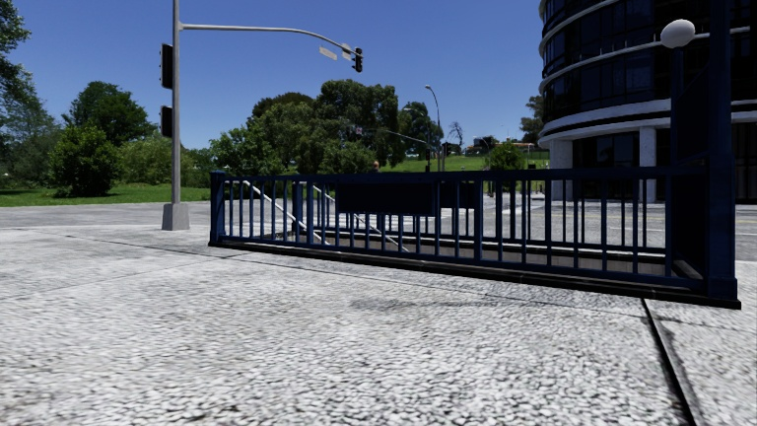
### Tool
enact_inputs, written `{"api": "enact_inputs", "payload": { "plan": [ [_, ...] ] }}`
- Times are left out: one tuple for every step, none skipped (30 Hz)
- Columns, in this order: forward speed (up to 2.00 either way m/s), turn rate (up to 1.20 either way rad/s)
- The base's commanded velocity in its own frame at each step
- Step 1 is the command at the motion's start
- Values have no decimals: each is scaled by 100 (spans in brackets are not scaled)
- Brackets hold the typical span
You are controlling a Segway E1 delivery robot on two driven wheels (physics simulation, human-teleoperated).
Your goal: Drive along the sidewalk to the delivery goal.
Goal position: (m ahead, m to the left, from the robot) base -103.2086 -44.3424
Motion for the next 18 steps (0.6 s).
{"api": "enact_inputs", "payload": {
  "plan": [
    [0, 0],
    [0, 0],
    [0, 0],
    [0, 0],
    [0, 0],
    [0, 0],
    [0, 0],
    [0, 0],
    [0, 0],
    [0, -33],
    [0, -82],
    [0, -120],
    [0, -120],
    [0, -120],
    [0, -120],
    [0, -120],
    [0, -120],
    [0, -120]
  ]
}}
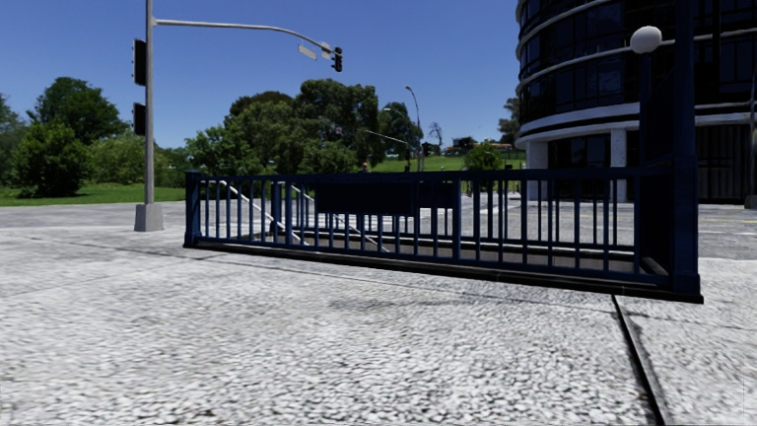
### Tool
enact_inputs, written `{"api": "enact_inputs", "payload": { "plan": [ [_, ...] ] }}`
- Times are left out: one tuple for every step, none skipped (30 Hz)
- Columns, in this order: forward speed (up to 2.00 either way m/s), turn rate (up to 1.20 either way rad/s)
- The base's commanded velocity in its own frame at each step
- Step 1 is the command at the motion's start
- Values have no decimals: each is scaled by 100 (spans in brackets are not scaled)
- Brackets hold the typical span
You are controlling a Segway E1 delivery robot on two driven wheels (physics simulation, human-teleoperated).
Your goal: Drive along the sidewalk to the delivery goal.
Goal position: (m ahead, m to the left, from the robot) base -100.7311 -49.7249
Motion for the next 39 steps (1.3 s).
{"api": "enact_inputs", "payload": {
  "plan": [
    [0, -120],
    [0, -120],
    [0, -120],
    [0, -120],
    [0, -120],
    [0, -120],
    [0, -120],
    [0, -120],
    [0, -120],
    [0, -120],
    [0, -120],
    [0, -120],
    [0, -120],
    [0, -120],
    [0, -120],
    [0, -120],
    [0, -120],
    [0, -120],
    [0, -120],
    [0, -120],
    [0, -120],
    [0, -120],
    [0, -120],
    [0, -120],
    [0, -120],
    [0, -120],
    [0, -120],
    [0, -120],
    [0, -120],
    [0, -120],
    [0, -120],
    [0, -120],
    [0, -120],
    [0, -120],
    [0, -120],
    [0, -120],
    [0, -120],
    [0, -120],
    [0, -120]
  ]
}}
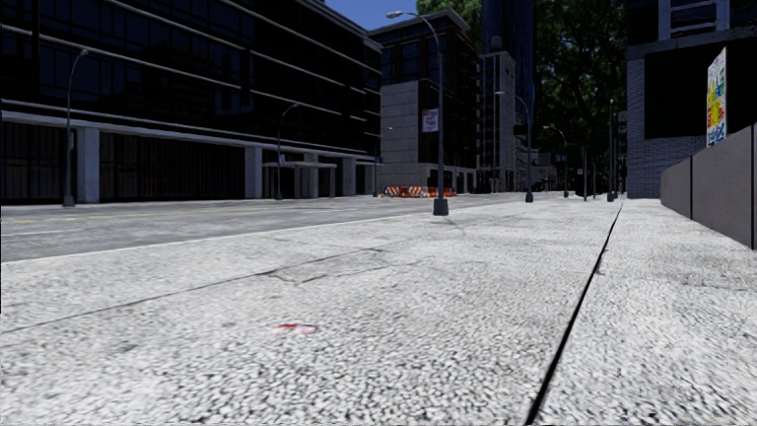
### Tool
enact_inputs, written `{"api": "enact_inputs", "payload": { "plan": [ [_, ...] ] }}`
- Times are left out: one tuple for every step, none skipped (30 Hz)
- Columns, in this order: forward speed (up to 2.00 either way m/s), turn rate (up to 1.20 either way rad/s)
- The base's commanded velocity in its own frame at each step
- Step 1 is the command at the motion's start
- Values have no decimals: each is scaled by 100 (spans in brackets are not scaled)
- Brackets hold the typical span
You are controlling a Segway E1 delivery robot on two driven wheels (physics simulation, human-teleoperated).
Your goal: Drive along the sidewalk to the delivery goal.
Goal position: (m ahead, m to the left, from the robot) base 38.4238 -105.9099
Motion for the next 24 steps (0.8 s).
{"api": "enact_inputs", "payload": {
  "plan": [
    [0, -120],
    [0, -120],
    [0, -120],
    [0, -120],
    [0, -120],
    [0, -120],
    [0, -120],
    [0, -114],
    [0, -4],
    [0, -1],
    [0, 0],
    [0, 0],
    [0, 0],
    [0, 0],
    [0, 0],
    [0, 0],
    [0, 0],
    [0, 0],
    [0, 0],
    [27, 0],
    [74, 0],
    [161, 0],
    [169, 0],
    [171, 0]
  ]
}}
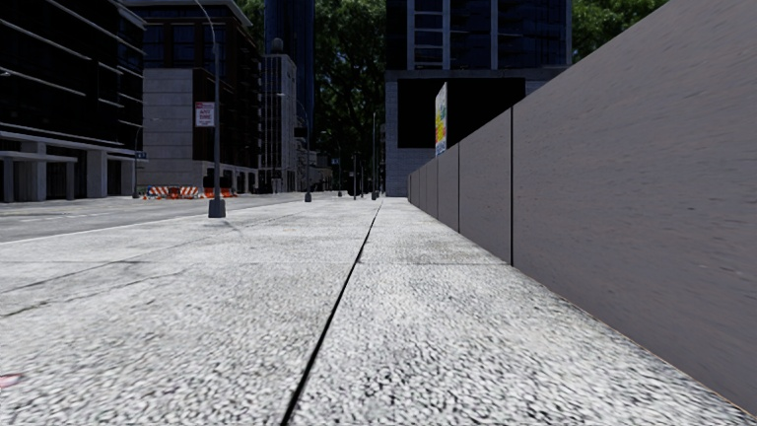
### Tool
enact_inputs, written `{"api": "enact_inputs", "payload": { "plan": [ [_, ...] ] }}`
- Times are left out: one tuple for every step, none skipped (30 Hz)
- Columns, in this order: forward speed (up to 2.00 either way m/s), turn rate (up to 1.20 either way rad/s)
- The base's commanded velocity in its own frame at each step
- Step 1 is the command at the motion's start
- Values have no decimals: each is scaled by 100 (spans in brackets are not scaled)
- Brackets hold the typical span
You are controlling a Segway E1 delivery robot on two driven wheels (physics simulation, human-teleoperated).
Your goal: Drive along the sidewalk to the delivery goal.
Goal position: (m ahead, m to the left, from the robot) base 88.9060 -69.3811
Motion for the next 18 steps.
{"api": "enact_inputs", "payload": {
  "plan": [
    [172, 0],
    [172, 0],
    [172, 0],
    [172, 0],
    [172, 0],
    [172, 0],
    [172, 0],
    [172, 0],
    [172, 0],
    [172, 0],
    [172, 0],
    [172, 0],
    [172, 0],
    [172, 0],
    [172, 0],
    [172, 0],
    [172, 0],
    [172, 0]
  ]
}}
